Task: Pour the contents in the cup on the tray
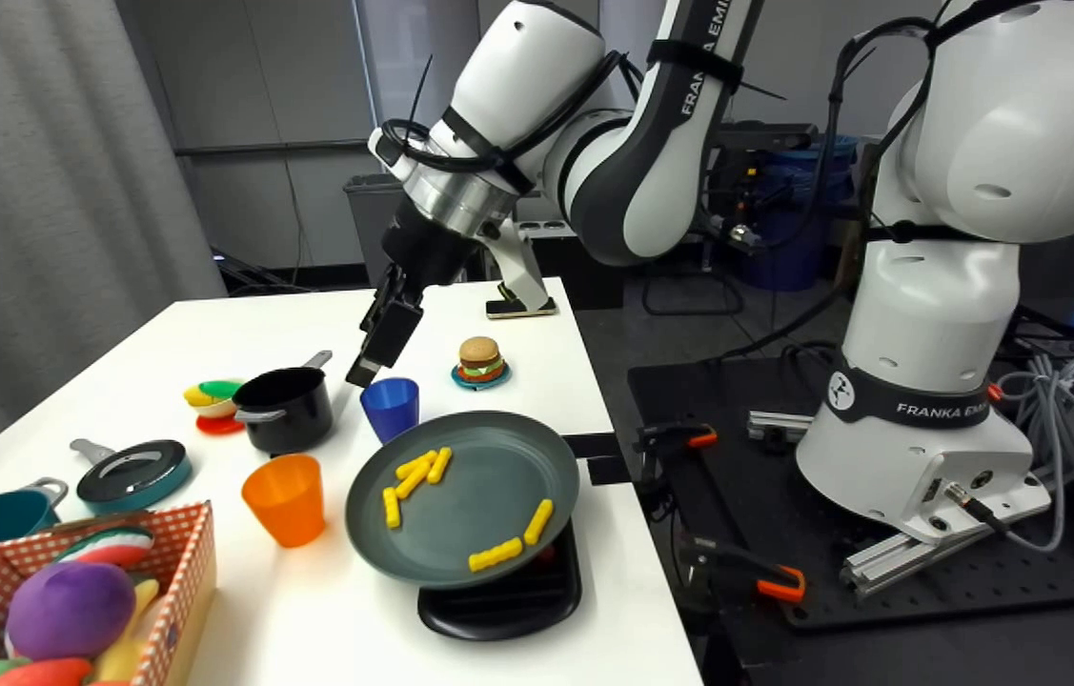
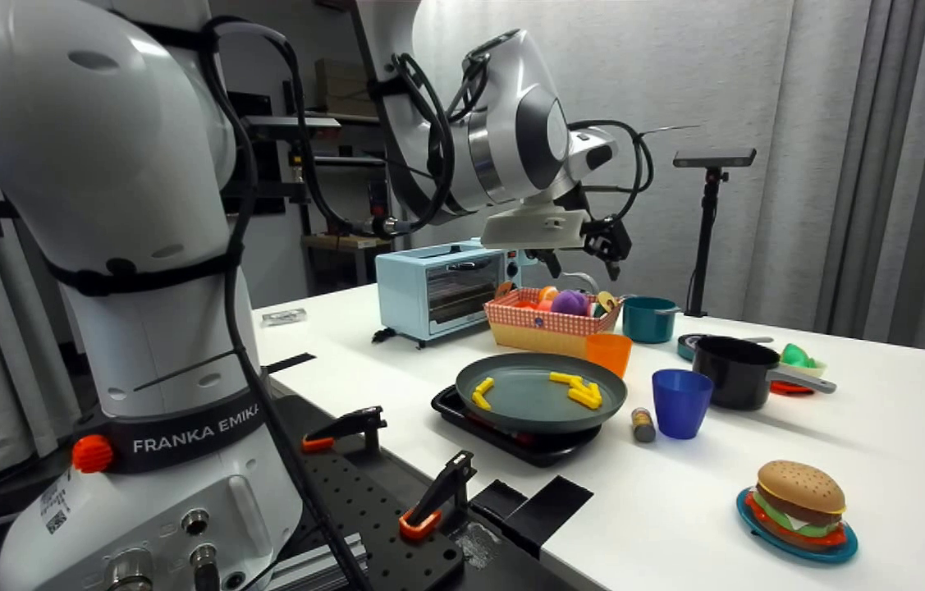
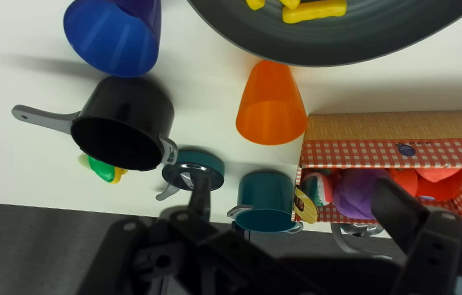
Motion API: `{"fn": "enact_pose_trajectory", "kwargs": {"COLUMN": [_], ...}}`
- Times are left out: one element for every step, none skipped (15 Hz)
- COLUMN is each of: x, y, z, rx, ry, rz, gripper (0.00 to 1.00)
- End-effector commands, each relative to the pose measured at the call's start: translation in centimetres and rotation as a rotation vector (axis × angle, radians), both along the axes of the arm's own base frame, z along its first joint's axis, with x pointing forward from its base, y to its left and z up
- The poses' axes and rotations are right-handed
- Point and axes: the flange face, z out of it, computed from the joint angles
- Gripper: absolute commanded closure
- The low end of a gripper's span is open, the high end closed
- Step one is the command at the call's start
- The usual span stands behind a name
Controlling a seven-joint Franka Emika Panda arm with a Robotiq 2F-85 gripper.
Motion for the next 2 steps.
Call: {"fn": "enact_pose_trajectory", "kwargs": {"x": [0.0, 0.0], "y": [0.0, 0.0], "z": [0.0, 0.0], "rx": [0.0, 0.0], "ry": [0.0, 0.0], "rz": [0.0, 0.0], "gripper": [0.0, 0.0]}}
